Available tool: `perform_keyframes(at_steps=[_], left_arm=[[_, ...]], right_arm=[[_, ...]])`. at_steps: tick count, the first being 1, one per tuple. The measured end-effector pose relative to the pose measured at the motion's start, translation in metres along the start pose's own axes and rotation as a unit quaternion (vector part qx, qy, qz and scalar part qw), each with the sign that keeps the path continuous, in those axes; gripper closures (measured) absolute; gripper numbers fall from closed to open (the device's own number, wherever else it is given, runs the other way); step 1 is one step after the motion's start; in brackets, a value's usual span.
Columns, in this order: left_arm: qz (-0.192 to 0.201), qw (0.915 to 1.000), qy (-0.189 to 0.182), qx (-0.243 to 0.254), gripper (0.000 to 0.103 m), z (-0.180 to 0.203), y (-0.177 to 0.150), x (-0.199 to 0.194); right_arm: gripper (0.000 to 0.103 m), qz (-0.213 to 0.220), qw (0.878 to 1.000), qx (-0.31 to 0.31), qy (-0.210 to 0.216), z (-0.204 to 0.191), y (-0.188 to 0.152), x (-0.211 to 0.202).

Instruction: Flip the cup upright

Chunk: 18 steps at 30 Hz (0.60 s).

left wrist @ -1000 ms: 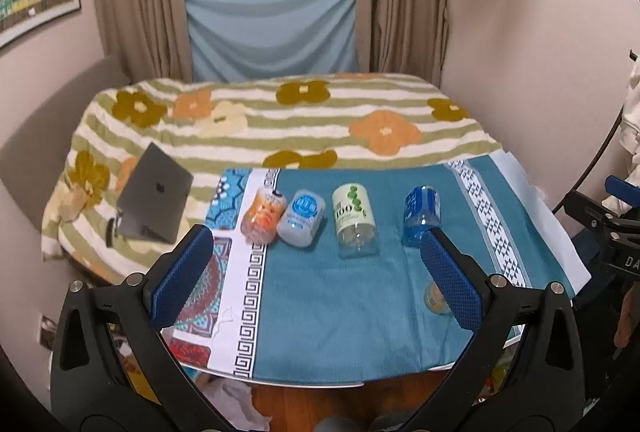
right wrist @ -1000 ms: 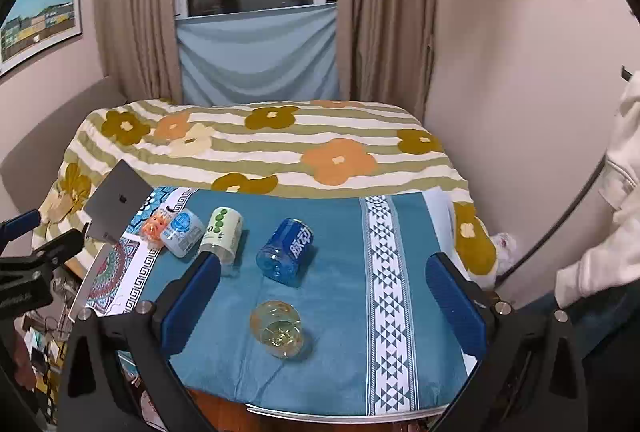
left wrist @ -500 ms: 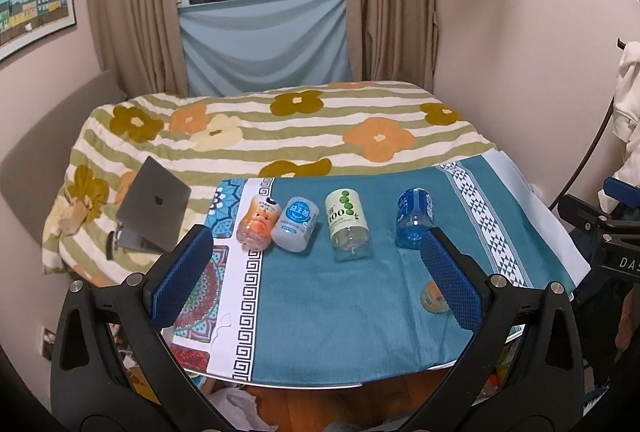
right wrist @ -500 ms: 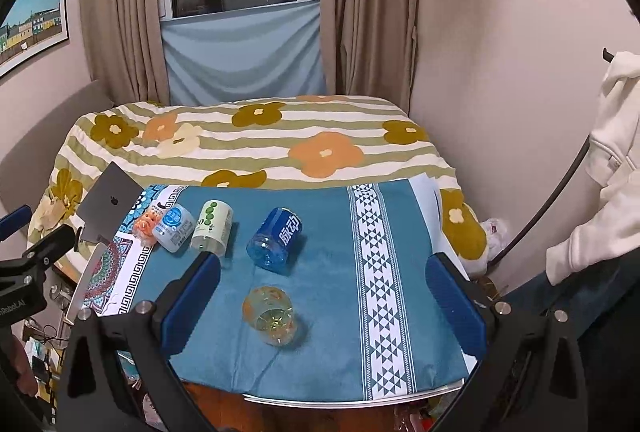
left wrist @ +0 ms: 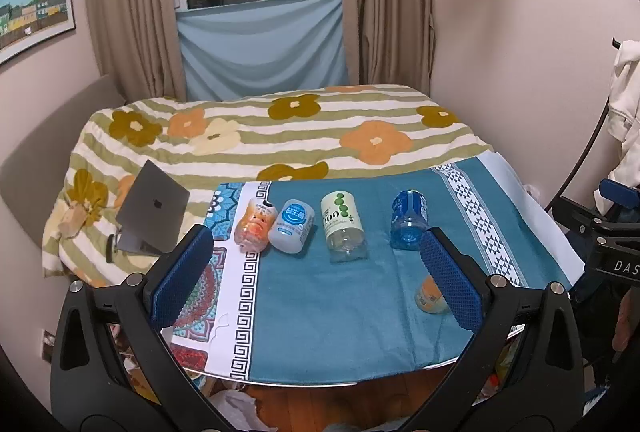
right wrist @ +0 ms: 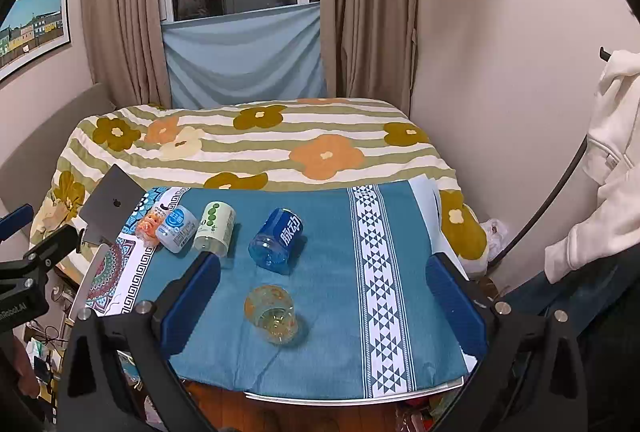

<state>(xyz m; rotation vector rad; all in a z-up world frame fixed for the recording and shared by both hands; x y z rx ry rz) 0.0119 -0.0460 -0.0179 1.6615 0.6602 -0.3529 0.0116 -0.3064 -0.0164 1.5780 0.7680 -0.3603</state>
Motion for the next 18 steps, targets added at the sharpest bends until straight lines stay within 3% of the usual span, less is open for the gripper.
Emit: perform_keyframes(at_steps=[18], left_arm=[[-0.004,1.0000,0.001,-0.007,0.000,0.0033,0.0021,-0.0031]], right_arm=[[0.001,0.000,1.000,0.006,-0.001,0.0023,0.0000,-0.0021]])
Point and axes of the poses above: each gripper's, at about its wrist camera, not at the fingertips, and x roughly the way its jaws point, z to its right, y to its top, the point moved 1 cm from there along x, roughly the way its jaws point, and after that the axes turned 14 degrees about y, right-handed, at the moved point
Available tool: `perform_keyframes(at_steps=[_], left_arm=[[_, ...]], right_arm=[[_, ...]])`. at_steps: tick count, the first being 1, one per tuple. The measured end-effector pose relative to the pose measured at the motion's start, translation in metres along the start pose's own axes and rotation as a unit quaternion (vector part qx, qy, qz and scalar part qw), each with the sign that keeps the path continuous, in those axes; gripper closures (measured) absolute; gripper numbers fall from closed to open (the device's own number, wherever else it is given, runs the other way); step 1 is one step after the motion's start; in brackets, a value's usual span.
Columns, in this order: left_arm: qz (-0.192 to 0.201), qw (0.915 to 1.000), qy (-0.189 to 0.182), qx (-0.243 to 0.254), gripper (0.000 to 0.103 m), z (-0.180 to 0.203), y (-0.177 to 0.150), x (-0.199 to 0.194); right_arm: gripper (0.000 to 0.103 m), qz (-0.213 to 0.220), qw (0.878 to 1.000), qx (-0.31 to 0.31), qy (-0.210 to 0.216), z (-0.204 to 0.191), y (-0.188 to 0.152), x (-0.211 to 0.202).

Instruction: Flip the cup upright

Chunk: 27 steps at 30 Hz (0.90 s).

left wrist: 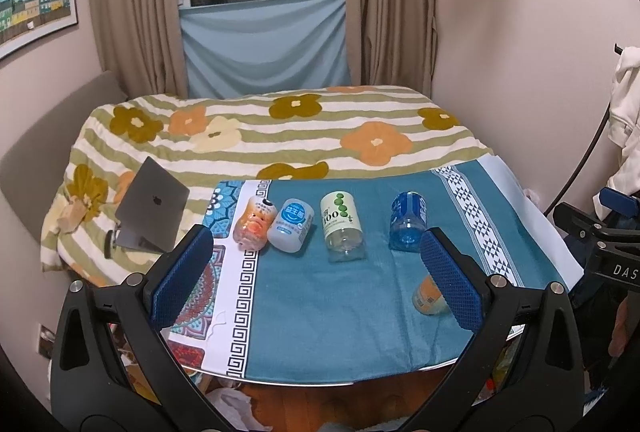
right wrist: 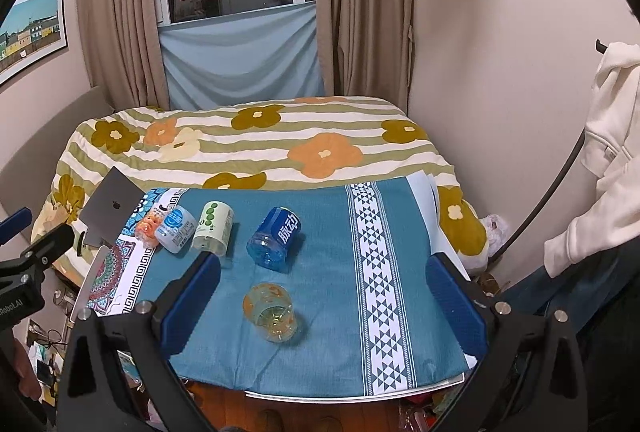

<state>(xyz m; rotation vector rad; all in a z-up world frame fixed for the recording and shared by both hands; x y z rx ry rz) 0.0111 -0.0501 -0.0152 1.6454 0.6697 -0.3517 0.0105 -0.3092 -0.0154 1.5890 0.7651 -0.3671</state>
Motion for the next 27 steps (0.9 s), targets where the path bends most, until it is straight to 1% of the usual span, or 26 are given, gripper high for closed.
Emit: perform_keyframes(at_steps=[19,27], left_arm=[[0.004,1.0000,0.006,0.003,0.000,0.0042,0.0009,0.0028],[0.004,1.0000,0.004,-0.007,0.000,0.0015,-0.0004,0.0034]], right_arm=[[0.001,0.003,1.000,0.002,0.000,0.0021,0.0001,0.0011],[0.001,0.003,1.000,0.002,0.000,0.0024,0.0000,0.0011]])
Point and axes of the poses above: each gripper's, at about its wrist camera, not at the fingertips, and x roughly the way its jaws point, z to its right, y to its top, the point moved 1 cm from there along x, roughly the way its jaws point, and after that the axes turned 14 degrees about y, right-handed, at the moved point
